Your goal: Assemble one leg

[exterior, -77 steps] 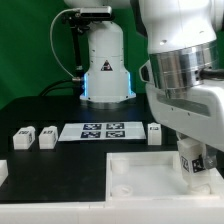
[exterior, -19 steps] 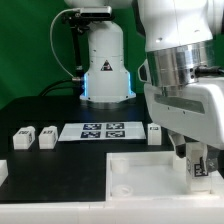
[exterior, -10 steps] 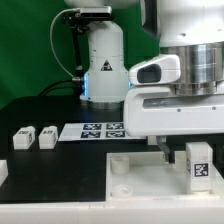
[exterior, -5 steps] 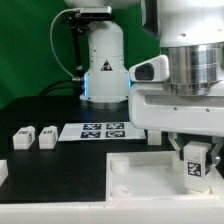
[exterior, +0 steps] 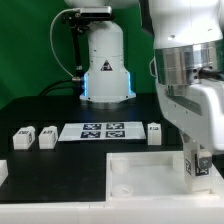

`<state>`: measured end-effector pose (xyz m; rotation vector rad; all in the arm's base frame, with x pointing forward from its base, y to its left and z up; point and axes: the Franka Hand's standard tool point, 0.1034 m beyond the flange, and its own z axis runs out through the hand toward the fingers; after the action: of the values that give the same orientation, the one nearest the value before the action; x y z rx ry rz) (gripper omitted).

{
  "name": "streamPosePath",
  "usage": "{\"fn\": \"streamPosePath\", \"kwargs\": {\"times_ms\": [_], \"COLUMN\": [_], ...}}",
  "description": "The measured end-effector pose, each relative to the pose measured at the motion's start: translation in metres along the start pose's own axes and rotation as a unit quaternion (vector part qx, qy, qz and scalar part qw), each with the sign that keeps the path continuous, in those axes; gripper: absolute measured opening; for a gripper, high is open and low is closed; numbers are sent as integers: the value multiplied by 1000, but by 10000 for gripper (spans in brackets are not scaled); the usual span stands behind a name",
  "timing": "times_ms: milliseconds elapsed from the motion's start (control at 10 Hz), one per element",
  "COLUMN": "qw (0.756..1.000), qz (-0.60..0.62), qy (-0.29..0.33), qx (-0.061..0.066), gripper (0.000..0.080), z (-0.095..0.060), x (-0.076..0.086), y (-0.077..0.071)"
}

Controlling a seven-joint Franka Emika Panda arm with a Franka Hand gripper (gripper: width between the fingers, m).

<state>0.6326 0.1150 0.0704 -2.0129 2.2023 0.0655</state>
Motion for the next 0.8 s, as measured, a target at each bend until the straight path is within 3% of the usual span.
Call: {"fn": "streamPosePath", "kwargs": {"times_ms": [300, 400, 500, 600, 800], "qw": [1000, 1000, 999, 989, 971], "qz": [-23, -23, -35, -148, -240], "qy": [-1, -1, -1, 2, 2], "qx": [0, 0, 0, -7, -7], "gripper": [297, 488, 596, 596, 639], "z": [0, 0, 0, 1, 1], "x": [0, 0, -1, -1, 0], "y": [0, 0, 0, 2, 2]}}
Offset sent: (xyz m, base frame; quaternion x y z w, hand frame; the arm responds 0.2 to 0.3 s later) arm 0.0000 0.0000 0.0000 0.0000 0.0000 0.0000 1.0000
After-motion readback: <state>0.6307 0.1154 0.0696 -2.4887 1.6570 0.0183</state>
